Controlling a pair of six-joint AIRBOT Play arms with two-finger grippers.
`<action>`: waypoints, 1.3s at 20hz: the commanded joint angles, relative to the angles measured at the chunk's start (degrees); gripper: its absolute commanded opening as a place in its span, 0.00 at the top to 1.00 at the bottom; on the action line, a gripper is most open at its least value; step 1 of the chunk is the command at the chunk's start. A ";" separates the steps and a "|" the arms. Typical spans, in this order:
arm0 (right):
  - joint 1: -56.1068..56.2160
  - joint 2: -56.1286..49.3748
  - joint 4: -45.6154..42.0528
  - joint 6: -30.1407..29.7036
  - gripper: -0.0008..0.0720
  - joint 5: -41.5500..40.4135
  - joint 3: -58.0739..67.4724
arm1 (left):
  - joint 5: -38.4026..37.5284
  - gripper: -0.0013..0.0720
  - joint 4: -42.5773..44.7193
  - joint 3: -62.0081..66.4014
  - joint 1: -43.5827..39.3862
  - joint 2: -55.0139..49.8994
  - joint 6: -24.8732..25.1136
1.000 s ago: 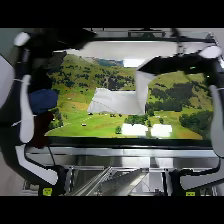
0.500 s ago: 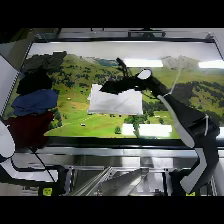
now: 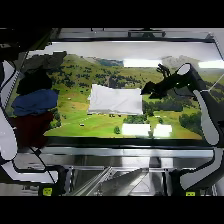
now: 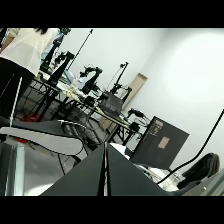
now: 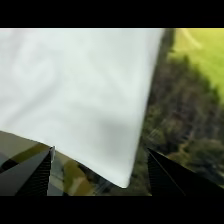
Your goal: Fold the shirts.
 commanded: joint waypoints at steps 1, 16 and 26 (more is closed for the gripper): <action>-0.59 -3.17 1.25 -0.42 0.09 -1.60 -5.40 | 0.20 0.95 -0.15 -1.36 -1.29 0.07 0.22; -14.10 1.88 22.49 -5.20 0.97 -11.98 -4.28 | 3.41 0.96 -0.11 -1.38 -1.42 0.07 0.22; -65.31 27.02 22.36 -13.49 0.96 -14.12 -38.45 | 2.95 0.96 0.37 -1.38 -3.58 0.04 0.28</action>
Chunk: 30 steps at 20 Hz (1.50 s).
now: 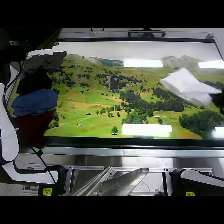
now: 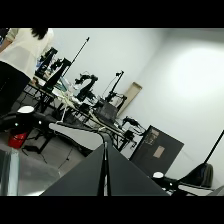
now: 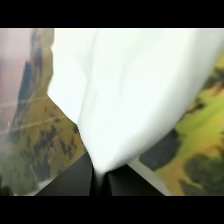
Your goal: Fold the shirts.
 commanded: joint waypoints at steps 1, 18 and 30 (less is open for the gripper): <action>-15.52 5.44 -0.04 -6.14 0.96 1.95 -12.11 | -0.04 0.95 0.35 -0.02 -1.51 0.00 -0.02; -19.58 10.47 -37.29 16.65 0.50 22.38 3.39 | -0.83 0.96 0.22 -0.02 -4.02 0.00 0.31; 28.81 40.24 -18.47 7.48 0.96 19.74 -4.17 | 4.33 0.97 36.63 -11.02 -4.55 4.02 -4.02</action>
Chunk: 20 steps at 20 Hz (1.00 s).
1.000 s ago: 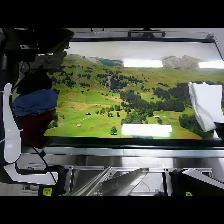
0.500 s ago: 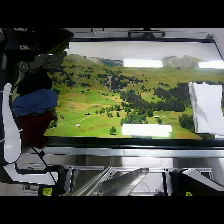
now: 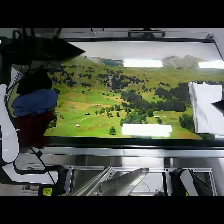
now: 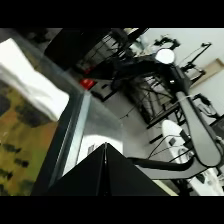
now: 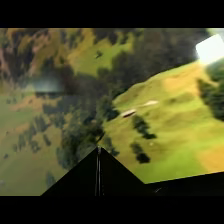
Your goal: Fold the shirts.
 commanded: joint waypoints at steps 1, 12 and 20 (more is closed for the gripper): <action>20.65 11.54 0.24 0.81 0.96 -5.73 -10.60 | 1.22 0.97 10.93 -13.22 -5.09 5.03 0.24; 34.23 18.01 0.07 5.62 0.96 -9.86 -21.40 | 20.52 0.96 18.23 -50.93 -16.76 27.93 -0.92; 34.23 18.01 0.07 5.62 0.96 -9.94 -21.40 | 24.81 0.97 18.12 -50.93 -16.79 32.06 -0.94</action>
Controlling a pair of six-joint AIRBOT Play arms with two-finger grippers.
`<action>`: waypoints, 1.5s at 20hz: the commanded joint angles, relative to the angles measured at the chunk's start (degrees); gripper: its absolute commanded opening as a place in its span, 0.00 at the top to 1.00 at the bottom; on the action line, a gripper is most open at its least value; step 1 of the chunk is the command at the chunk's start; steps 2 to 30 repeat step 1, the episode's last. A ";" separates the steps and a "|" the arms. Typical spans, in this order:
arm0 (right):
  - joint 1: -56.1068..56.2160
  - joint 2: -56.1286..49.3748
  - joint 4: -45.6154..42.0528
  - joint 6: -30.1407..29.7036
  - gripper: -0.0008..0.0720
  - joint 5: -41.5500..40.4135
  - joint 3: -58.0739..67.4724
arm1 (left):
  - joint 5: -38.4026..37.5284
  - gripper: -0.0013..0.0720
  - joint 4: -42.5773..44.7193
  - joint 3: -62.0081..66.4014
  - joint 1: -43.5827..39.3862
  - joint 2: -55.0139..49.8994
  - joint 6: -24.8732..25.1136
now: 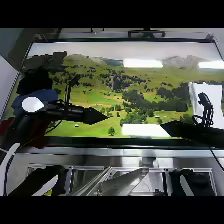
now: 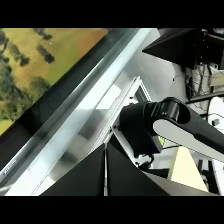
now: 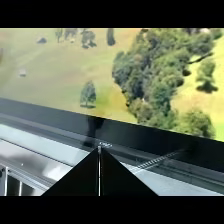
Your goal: Fold the shirts.
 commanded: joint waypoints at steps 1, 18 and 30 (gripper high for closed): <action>0.09 0.04 0.15 0.00 0.96 0.09 -0.04 | 1.55 0.97 0.24 -0.24 -0.04 1.03 -0.09; 0.09 0.04 0.15 0.00 0.96 0.09 -0.04 | 1.55 0.97 0.24 -0.24 -0.04 1.03 -0.09; 0.09 0.04 0.15 0.00 0.96 0.09 -0.04 | 1.55 0.97 0.24 -0.24 -0.04 1.03 -0.09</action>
